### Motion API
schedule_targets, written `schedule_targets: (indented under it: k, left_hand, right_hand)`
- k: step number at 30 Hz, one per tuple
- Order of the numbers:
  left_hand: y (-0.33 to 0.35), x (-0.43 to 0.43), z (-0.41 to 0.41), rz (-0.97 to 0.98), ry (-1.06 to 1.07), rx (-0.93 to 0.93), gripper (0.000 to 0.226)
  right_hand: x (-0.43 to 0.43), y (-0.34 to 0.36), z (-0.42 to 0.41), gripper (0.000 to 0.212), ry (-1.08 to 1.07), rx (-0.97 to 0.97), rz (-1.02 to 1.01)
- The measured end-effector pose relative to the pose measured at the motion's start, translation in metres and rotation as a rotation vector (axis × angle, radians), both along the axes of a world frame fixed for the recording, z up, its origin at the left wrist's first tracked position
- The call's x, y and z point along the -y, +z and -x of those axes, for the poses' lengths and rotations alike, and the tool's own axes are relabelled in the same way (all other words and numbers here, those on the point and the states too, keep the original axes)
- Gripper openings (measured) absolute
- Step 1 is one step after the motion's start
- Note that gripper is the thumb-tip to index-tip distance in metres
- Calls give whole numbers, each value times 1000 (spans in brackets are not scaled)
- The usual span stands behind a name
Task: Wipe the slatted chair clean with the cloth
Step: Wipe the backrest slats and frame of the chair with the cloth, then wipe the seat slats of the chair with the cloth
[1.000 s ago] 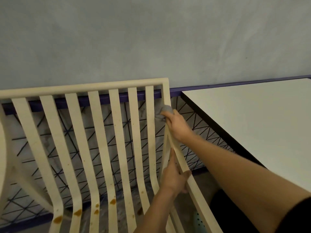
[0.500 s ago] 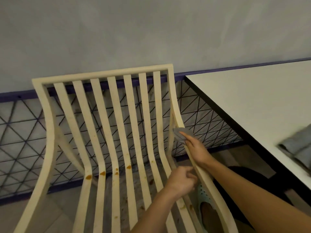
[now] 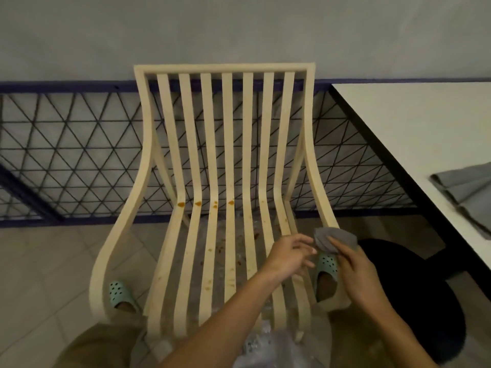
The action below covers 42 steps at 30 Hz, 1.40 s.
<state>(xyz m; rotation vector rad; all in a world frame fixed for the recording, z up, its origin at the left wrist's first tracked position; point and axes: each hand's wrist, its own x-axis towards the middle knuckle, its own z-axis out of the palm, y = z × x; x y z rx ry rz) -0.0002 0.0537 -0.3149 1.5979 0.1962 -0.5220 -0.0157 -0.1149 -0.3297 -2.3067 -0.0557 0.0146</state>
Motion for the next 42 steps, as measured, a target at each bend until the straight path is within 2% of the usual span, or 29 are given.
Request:
schedule_targets:
  k: [5, 8, 11, 13, 16, 20, 23, 25, 27, 30, 33, 35, 38, 40, 42]
  left_hand:
    - [-16, -21, 43, 181, 161, -134, 22]
    - [-23, -30, 69, 199, 167, -206, 17]
    - [-32, -38, 97, 306, 187, -236, 27]
    - [-38, -49, 116, 401, 335, -287, 29]
    - [-58, -73, 141, 435, 551, -355, 26]
    - [-68, -106, 167, 276, 602, -298, 26]
    - [-74, -125, 184, 178, 637, -223, 27]
    - [-81, -138, 193, 131, 669, -191, 28]
    - [-83, -147, 198, 97, 685, -146, 31]
    - [-77, -165, 200, -22, 658, -66, 35]
    - [-54, -190, 199, -199, 578, 65, 23]
    - [-35, -206, 196, -362, 536, 126, 20]
    - [-2, -229, 188, -566, 682, 225, 19]
    - [7, -254, 175, -838, 805, 372, 27]
    - [1, -278, 160, -1070, 846, 315, 45]
  right_hand:
    - [-6, 12, 33, 41, 19, 83, 98]
    - [-31, 24, 42, 45, 161, 150, 40]
    - [-71, 22, 55, 42, 314, 36, -68]
    - [-95, 8, 60, 37, 382, -78, -71]
    - [-118, -8, 64, 32, 439, -266, -165]
    - [-143, -20, 79, 31, 578, -455, -271]
    - [-160, -30, 86, 41, 628, -451, -203]
    - [-170, -32, 88, 53, 556, -425, -194]
    - [-175, -34, 88, 66, 471, -439, -276]
    - [-180, -35, 86, 78, 352, -628, -484]
    - [-190, -26, 82, 43, 251, -1038, -785]
    - [-195, -22, 82, 29, 210, -1130, -849]
    - [-199, -22, 79, 17, 147, -1043, -899]
    - [-197, -27, 74, 12, 94, -898, -819]
    - [-192, -31, 71, 12, 65, -766, -719]
